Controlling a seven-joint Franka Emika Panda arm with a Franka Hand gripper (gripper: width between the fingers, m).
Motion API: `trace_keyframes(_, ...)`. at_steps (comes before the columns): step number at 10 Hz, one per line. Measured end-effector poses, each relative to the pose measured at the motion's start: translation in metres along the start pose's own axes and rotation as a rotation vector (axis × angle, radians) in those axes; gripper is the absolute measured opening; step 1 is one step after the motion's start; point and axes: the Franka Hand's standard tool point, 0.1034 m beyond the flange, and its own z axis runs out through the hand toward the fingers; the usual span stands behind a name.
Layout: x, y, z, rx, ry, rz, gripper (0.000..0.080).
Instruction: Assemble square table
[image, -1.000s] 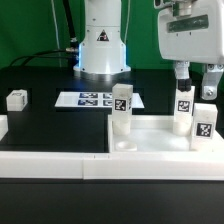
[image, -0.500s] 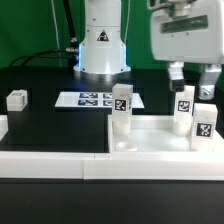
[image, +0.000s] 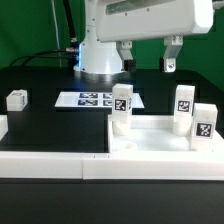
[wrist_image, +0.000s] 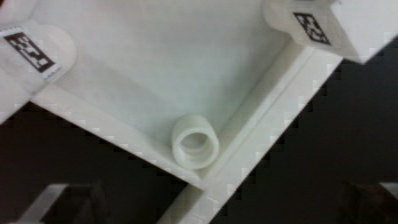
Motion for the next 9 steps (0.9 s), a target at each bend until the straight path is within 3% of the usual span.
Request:
trace_keyframes(4, 0.003, 0.005, 0.001, 0.003, 0.013, -0.301, 0.0649)
trace_keyframes(5, 0.001, 0.028, 0.005, -0.001, 0.035, -0.418, 0.0649)
trace_keyframes(6, 0.0, 0.066, 0.004, -0.019, 0.03, -0.586, 0.0649)
trace_keyframes(9, 0.024, 0.174, -0.006, -0.06, 0.021, -0.95, 0.0649)
